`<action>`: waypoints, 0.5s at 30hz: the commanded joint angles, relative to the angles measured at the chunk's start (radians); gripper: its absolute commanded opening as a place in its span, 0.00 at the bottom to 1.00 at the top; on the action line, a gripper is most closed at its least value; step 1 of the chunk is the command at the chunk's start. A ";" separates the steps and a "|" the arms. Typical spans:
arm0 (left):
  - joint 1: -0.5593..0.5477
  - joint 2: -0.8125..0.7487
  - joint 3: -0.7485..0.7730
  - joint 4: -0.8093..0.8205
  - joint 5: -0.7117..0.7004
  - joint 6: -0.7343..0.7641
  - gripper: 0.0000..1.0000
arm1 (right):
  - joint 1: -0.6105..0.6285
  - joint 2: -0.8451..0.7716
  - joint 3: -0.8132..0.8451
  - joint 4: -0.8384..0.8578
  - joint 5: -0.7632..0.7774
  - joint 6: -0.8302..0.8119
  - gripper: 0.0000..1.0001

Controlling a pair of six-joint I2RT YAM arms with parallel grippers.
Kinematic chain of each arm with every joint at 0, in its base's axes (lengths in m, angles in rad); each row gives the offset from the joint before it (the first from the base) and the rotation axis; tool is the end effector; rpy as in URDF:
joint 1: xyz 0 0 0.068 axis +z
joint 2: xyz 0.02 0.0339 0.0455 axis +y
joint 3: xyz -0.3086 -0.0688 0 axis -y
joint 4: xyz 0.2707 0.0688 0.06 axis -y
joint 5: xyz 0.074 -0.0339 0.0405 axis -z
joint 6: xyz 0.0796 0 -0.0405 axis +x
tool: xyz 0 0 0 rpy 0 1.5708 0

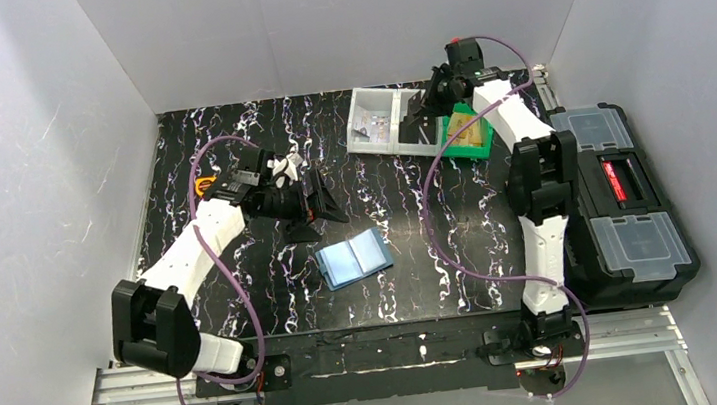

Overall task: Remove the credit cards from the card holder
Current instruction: Place the credit card in the storage box.

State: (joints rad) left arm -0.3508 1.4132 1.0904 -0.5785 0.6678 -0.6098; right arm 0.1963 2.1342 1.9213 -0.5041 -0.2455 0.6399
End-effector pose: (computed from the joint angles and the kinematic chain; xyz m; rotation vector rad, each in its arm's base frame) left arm 0.2949 -0.1604 0.2823 -0.0246 2.6080 -1.2128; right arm 0.5612 0.1313 0.2765 0.3904 2.3338 0.7027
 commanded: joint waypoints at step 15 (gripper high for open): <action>-0.002 -0.104 -0.011 -0.086 -0.012 0.043 0.98 | -0.025 0.254 0.373 -0.165 -0.019 0.032 0.42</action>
State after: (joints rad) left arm -0.3508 1.3399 1.0870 -0.6315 0.6559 -0.5861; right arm 0.1822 2.4004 2.2295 -0.6357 -0.2596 0.6540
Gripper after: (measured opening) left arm 0.981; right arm 0.319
